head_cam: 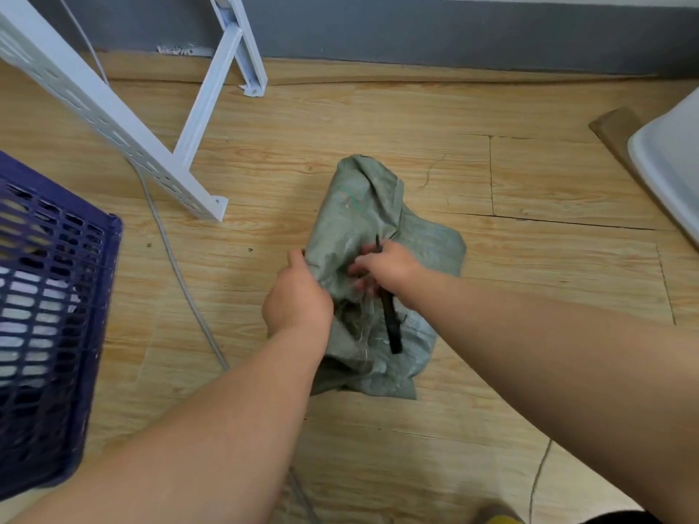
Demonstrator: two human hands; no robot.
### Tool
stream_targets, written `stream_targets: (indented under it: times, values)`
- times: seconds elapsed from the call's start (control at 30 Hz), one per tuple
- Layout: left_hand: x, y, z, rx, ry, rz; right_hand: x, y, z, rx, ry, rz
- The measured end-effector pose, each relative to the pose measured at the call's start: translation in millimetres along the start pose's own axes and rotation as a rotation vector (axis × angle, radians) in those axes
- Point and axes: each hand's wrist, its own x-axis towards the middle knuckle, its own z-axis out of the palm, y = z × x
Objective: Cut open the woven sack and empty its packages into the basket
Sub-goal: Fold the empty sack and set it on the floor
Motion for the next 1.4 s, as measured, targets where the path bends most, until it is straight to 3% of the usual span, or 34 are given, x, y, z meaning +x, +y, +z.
stream_targets:
  times: [0.07, 0.13, 0.23, 0.3, 0.37, 0.43, 0.47, 0.57, 0.67, 0.77, 0.87, 0.93, 1.03, 1.1, 1.17, 1.23, 1.27, 1.3, 1.33, 1.4]
  values:
    - [-8, 3, 2, 0.164, -0.011, 0.228, -3, 7, 8, 0.055, -0.134, 0.082]
    - [-18, 3, 11, 0.300, -0.023, 0.468, -2, 15, 5, 0.068, -0.164, 0.087]
    - [-25, -1, 26, 0.353, -0.184, 0.561, 9, 23, -13, 0.054, -0.125, 0.171]
    - [-25, 1, 34, 0.363, -0.281, 0.569, 13, 26, -23, -0.100, 0.020, 0.204]
    - [-24, 10, 39, 0.416, -0.314, 0.574, 12, 30, -30, -0.280, 0.384, 0.123]
    - [-27, 22, 41, 0.496, -0.320, 0.590, -1, 24, -34, -0.250, 0.668, -0.109]
    - [-29, 28, 42, 0.545, -0.324, 0.608, -7, 21, -35, -0.289, 0.685, -0.269]
    - [-34, 39, 42, 0.642, -0.357, 0.678, -12, 24, -36, -0.686, 0.421, -0.547]
    - [-39, 37, 41, 0.501, -0.469, 0.801, 9, 51, -54, -0.956, 0.254, -0.378]
    - [-40, 26, 40, 0.099, -0.404, 0.734, 22, 64, -75, -0.952, 0.177, -0.227]
    - [-43, 11, 46, 0.042, -0.391, 0.739, 25, 61, -88, -0.782, 0.169, -0.179]
    - [-48, 4, 52, 0.182, -0.582, 0.771, 27, 63, -93, -0.687, 0.210, -0.147]
    - [-57, 5, 59, 0.757, -0.839, 0.925, 29, 64, -103, -0.601, 0.166, -0.007]
    - [-56, 11, 59, 0.789, -0.979, 0.817, 30, 64, -109, -0.566, 0.100, 0.079]
    - [-51, 16, 57, 0.439, -0.925, 0.610, 30, 65, -112, -0.557, 0.056, 0.127]
    - [-46, 20, 50, 0.106, -0.531, 0.451, 27, 66, -114, -0.527, 0.035, 0.155]
    - [-44, 21, 50, 0.052, -0.336, 0.424, 26, 66, -114, -0.498, 0.035, 0.161]
    - [-40, 19, 52, 0.018, -0.250, 0.390, 23, 66, -114, -0.458, 0.037, 0.172]
    - [-36, 17, 56, -0.015, -0.285, 0.304, 21, 67, -113, -0.409, 0.038, 0.183]
    - [-29, 18, 56, -0.113, -0.552, 0.032, 16, 69, -110, -0.285, 0.042, 0.208]
